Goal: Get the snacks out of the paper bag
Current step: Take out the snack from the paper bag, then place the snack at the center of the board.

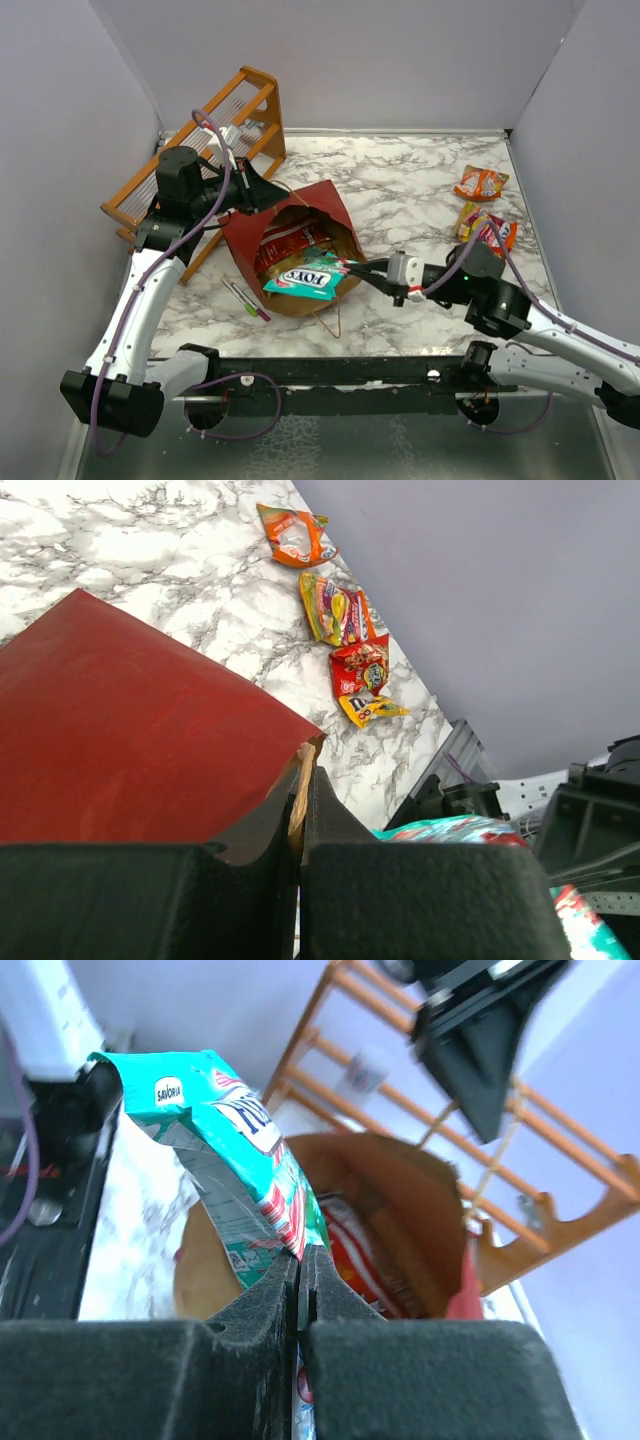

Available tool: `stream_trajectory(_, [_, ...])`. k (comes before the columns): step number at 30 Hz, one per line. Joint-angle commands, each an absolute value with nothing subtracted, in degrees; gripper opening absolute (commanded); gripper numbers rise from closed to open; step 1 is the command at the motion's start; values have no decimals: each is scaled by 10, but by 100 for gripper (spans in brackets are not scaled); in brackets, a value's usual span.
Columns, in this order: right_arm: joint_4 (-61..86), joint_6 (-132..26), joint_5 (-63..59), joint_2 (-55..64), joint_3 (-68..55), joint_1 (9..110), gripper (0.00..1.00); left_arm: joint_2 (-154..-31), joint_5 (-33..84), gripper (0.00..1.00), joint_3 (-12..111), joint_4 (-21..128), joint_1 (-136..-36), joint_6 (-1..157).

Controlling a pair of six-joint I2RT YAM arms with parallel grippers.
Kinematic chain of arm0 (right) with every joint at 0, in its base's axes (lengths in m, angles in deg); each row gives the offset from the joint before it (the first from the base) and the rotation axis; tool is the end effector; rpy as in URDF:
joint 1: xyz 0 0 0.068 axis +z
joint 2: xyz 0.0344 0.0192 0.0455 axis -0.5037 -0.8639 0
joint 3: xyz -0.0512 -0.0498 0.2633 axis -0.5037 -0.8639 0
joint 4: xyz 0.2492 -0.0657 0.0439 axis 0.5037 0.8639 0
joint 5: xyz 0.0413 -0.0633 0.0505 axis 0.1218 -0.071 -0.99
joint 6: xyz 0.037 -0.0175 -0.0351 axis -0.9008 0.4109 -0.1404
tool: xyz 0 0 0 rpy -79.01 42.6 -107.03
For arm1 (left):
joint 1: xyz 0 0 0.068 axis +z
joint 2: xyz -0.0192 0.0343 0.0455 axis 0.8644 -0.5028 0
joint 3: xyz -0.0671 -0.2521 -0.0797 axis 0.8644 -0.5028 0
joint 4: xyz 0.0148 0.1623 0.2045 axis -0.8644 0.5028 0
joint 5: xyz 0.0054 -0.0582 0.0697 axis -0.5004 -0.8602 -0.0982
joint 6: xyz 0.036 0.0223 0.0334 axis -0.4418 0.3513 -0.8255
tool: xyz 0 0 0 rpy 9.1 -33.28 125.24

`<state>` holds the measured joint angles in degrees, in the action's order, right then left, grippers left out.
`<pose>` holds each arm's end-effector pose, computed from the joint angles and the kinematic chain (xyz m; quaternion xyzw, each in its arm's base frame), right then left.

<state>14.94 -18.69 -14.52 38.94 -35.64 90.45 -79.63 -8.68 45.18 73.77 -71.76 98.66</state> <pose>0.0849 0.1730 0.3577 -0.5830 0.4347 0.3131 0.6108 0.2216 -0.0716 0.4100 0.0958 0.7556 -0.4819 0.4332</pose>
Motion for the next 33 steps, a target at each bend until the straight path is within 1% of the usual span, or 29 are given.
stream_trajectory(1, [50,-263,-35,425,-343,905,1,-794,-84,0,464,728,-714,984])
stream_trajectory(6, [-2,-323,115,443,-344,905,1,-795,-83,0,465,730,-714,983])
stream_trajectory(8, [-13,-322,180,450,-345,905,1,-797,-83,0,466,731,-714,983])
stream_trajectory(12, [-65,-262,323,457,-364,905,1,-800,-82,0,466,729,-714,982])
stream_trajectory(16, [-158,-208,482,446,-395,905,1,-802,-82,0,467,730,-714,983])
stream_trajectory(19, [-234,-147,584,408,-419,903,1,-802,-81,0,466,730,-714,983])
stream_trajectory(21, [-255,-137,618,372,-431,884,1,-804,-81,0,466,729,-714,983])
stream_trajectory(22, [-220,-165,615,355,-430,862,1,-805,-82,0,466,729,-714,983])
stream_trajectory(23, [-153,-226,601,339,-420,836,1,-806,-83,0,467,730,-714,983])
stream_trajectory(24, [-70,-298,571,326,-402,800,1,-807,-83,0,468,730,-714,983])
stream_trajectory(26, [26,-429,489,296,-377,717,1,-806,-84,0,470,732,-714,983])
stream_trajectory(29, [44,-526,385,267,-373,625,1,-802,-83,0,468,733,-714,983])
stream_trajectory(33, [19,-614,267,218,-352,550,1,-799,-83,0,464,735,-715,983])
